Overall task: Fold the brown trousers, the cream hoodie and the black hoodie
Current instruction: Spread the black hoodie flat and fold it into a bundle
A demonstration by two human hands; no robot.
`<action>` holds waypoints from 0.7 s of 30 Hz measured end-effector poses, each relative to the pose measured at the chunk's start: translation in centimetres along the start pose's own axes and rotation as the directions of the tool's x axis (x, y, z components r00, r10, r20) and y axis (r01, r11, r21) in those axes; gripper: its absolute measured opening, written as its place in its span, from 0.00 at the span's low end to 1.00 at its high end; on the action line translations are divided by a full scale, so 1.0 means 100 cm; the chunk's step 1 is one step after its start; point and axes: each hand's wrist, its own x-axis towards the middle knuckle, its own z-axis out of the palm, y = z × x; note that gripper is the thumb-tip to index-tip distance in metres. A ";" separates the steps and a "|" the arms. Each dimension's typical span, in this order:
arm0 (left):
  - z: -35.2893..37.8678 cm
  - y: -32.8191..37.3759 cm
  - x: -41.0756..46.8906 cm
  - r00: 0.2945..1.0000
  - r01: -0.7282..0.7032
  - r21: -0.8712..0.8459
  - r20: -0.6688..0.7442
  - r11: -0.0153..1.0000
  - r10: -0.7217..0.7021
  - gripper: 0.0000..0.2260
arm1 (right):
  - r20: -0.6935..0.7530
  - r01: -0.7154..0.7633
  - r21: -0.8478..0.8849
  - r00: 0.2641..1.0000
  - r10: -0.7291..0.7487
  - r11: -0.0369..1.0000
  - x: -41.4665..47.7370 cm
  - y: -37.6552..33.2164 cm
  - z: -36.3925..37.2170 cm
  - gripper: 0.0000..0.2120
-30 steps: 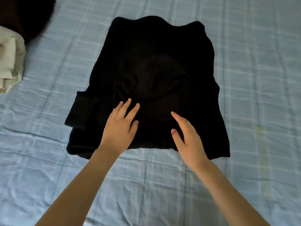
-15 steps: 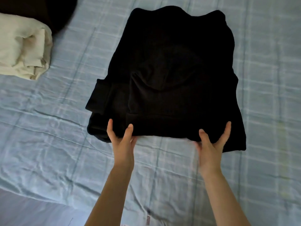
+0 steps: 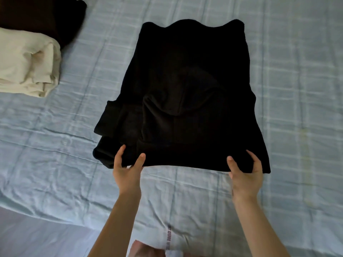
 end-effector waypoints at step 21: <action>-0.115 -0.003 -0.056 0.968 -0.175 0.176 0.213 0.969 0.137 0.30 | -0.092 0.167 -0.191 0.978 -0.187 0.967 -0.134 0.033 -0.069 0.23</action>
